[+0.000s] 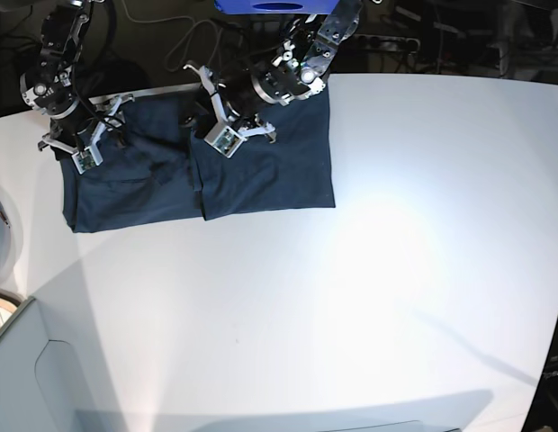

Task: Fold the T-shirt properly
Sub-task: 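Fold the held strip end over toward the right gripper, then release the fold and move the left gripper to the folded edge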

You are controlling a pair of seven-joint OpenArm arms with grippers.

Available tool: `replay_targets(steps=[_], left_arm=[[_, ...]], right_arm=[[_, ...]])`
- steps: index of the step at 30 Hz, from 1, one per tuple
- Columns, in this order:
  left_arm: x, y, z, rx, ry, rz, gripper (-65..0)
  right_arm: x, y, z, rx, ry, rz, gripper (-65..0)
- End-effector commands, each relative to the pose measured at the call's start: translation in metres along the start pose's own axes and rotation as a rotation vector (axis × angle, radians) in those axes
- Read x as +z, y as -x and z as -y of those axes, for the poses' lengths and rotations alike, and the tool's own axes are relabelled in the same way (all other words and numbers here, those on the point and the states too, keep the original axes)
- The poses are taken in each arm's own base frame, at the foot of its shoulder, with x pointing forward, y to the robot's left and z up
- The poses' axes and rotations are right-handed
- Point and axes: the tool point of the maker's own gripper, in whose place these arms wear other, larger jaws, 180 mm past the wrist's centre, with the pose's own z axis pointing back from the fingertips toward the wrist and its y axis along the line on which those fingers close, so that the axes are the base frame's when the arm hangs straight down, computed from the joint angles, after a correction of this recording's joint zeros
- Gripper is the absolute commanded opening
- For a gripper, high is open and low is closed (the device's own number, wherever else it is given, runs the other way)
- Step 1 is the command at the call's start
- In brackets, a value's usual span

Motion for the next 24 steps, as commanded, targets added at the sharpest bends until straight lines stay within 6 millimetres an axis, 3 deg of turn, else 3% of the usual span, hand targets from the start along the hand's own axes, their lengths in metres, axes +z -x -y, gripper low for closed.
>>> replay_targets(steps=[1, 6, 7, 12, 18, 20, 24], left_arm=[[0.004, -0.018, 0.006, -0.021, 0.02, 0.059, -45.3], [0.032, -0.038, 0.007, -0.083, 0.029, 0.126, -45.3], [0.041, -0.042, -0.002, -0.081, 0.015, 0.141, -45.3], [0.086, -0.051, -0.068, 0.047, -0.103, 0.207, -45.3], [0.144, -0.028, -0.168, 0.28, -0.321, 0.256, -45.3], [0.161, -0.021, -0.19, 0.33, -0.384, 0.272, -45.3], [0.181, -0.01, -0.212, 0.383, -0.46, 0.289, -45.3]], right_arm=[[0.003, -0.012, 0.006, 0.013, 0.009, 0.039, -24.8], [0.011, -0.029, 0.016, 0.008, 0.055, 0.09, -24.5], [0.016, -0.033, 0.021, -0.014, 0.083, 0.11, -24.4], [0.039, -0.057, 0.041, -0.064, 0.197, 0.2, -19.7], [0.036, -0.054, 0.053, -0.067, 0.21, 0.185, -12.1], [0.03, -0.053, 0.058, -0.081, 0.207, 0.183, -11.4], [0.015, -0.036, 0.075, -0.149, 0.207, 0.148, -11.5]])
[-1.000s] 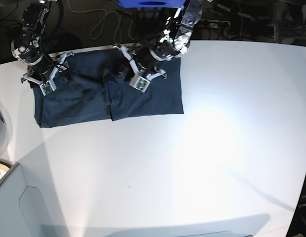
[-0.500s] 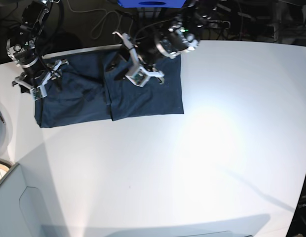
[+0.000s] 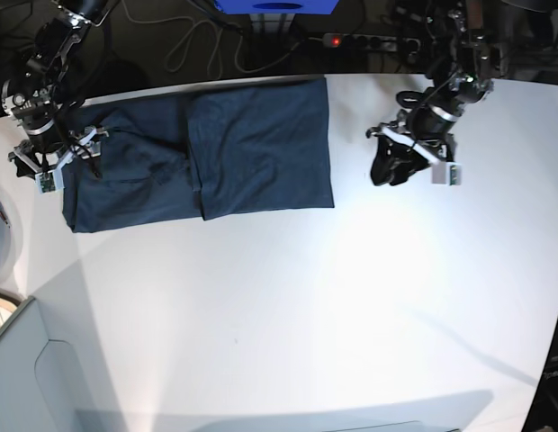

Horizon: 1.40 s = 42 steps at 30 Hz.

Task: Fold the T-shirt properly
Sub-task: 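Release the fold and move the left gripper to the folded edge, then grasp the strip's other end with the right gripper and fold it over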

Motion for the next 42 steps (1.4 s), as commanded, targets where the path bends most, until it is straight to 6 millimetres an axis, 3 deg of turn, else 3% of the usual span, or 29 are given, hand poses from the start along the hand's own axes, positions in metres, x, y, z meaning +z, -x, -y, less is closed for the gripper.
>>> replay_targets(steps=[1, 6, 15, 19, 25, 27, 33, 42], left_arm=[[0.001, -0.007, 0.003, 0.002, 0.015, 0.026, -45.3], [-0.002, 0.006, -0.005, 0.022, -0.001, -0.007, -45.3], [-0.015, 0.041, -0.021, 0.12, -0.042, -0.074, -45.3], [-0.023, 0.052, -0.02, 0.167, -0.045, -0.084, -45.3], [-0.031, 0.047, -0.011, 0.188, -0.028, -0.065, -45.3], [-0.037, 0.045, -0.001, 0.179, 0.0, -0.066, -45.3], [-0.051, 0.046, 0.031, 0.156, 0.085, -0.083, -45.3], [-0.08, 0.068, 0.046, 0.174, 0.136, -0.164, -45.3]], right_arm=[[-0.001, -0.013, 0.01, -0.008, 0.012, 0.046, -11.5], [-0.018, 0.01, 0.031, -0.086, 0.013, -0.012, -11.5], [-0.028, 0.043, 0.018, -0.141, -0.037, -0.088, -14.2], [-0.031, 0.047, 0.007, -0.158, -0.053, -0.092, -28.0], [-0.035, 0.056, -0.001, -0.186, -0.073, -0.112, -63.3], [-0.034, 0.057, -0.002, -0.188, -0.075, -0.112, -65.0], [-0.034, 0.043, -0.003, -0.162, -0.094, -0.073, -64.9], [-0.01, -0.022, -0.011, -0.07, -0.036, 0.092, -64.9]])
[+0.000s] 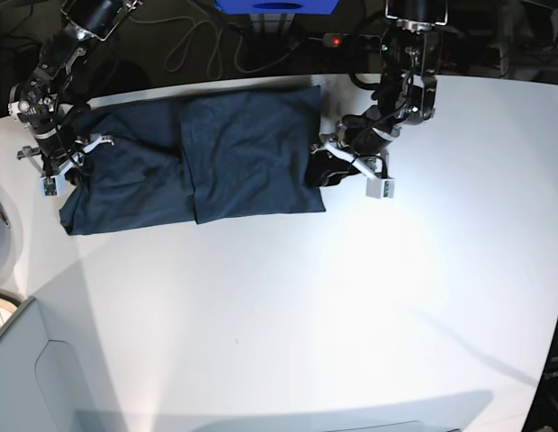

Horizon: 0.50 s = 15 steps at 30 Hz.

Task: Fold the T-shirt properly
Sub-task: 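Grasp the strip's other end with the right gripper and fold it over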

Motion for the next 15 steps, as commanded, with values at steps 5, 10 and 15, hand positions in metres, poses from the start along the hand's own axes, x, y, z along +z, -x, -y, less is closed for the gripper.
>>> replay_targets(steps=[5, 10, 15], left_arm=[[-0.008, 0.006, 0.011, -0.025, 0.025, -0.035, -45.3], [-0.008, 0.006, 0.012, -0.027, 0.027, -0.036, -45.3], [-0.008, 0.006, 0.011, -0.027, 0.026, -0.036, -45.3]], right_arm=[[0.019, -0.053, -0.013, 0.054, 0.015, 0.159, -64.9], [0.031, -0.079, -0.061, 0.186, -0.07, 0.198, -64.9], [0.049, -0.102, -0.148, 0.315, -0.26, 0.28, -65.0]])
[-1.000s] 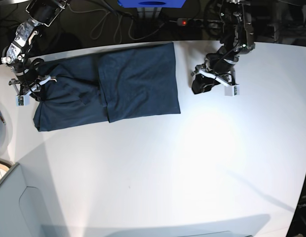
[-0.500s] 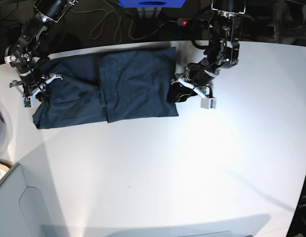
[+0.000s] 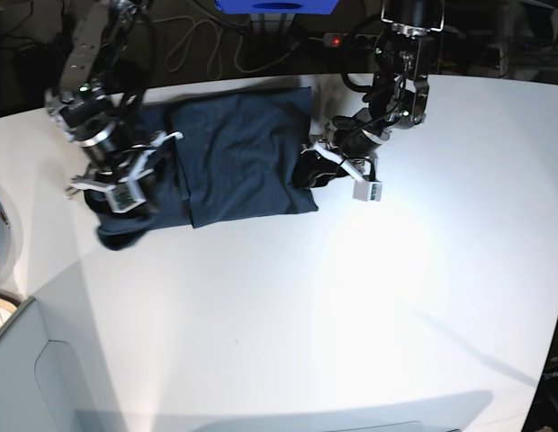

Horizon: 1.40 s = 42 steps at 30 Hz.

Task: Fold the T-shirt properly
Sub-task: 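Grasp the strip's other end with the right gripper and fold it over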

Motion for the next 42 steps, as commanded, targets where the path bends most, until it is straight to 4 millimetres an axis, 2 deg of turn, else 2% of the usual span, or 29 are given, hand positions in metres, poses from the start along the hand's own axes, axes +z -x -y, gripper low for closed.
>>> replay_targets(steps=[1, 7, 9, 11, 15, 23, 28, 34, 37, 42], left_arm=[[0.001, 0.0, -0.002, -0.011, -0.01, -0.011, -45.3], [0.001, 0.001, -0.002, -0.008, -0.011, -0.012, -45.3], [0.002, 0.001, -0.002, -0.007, -0.012, -0.013, -45.3], [0.003, 0.003, -0.003, -0.003, -0.016, -0.015, -45.3], [0.003, 0.005, -0.004, -0.001, -0.017, -0.018, -45.3], [0.003, 0.006, -0.004, -0.001, -0.017, -0.022, -45.3], [0.004, 0.005, -0.004, -0.004, -0.016, -0.021, -45.3], [0.009, 0.005, -0.005, -0.007, -0.022, -0.019, -45.3], [0.019, -0.001, -0.014, 0.003, -0.049, 0.01, -45.2], [0.051, -0.02, -0.029, 0.004, -0.11, 0.095, -45.2]], right_arm=[[0.001, -0.017, -0.014, 0.022, -0.047, 0.06, -65.0], [-0.013, -0.039, -0.11, 0.091, -0.332, 0.118, -65.0], [-0.019, -0.033, -0.131, 0.102, -0.403, 0.105, -65.0], [-0.028, -0.028, -0.143, 0.106, -0.449, 0.089, -65.0], [-0.036, -0.023, -0.158, 0.123, -0.509, 0.073, -65.0], [-0.041, -0.043, -0.187, 0.174, -0.596, 0.121, -65.0], [-0.06, -0.037, -0.191, 0.145, -0.613, 0.088, -65.0], [-0.064, -0.032, -0.193, 0.141, -0.622, 0.069, -65.0], [-0.064, -0.031, -0.192, 0.144, -0.621, 0.067, -64.9], [-0.065, -0.032, -0.191, 0.149, -0.618, 0.067, -64.0]])
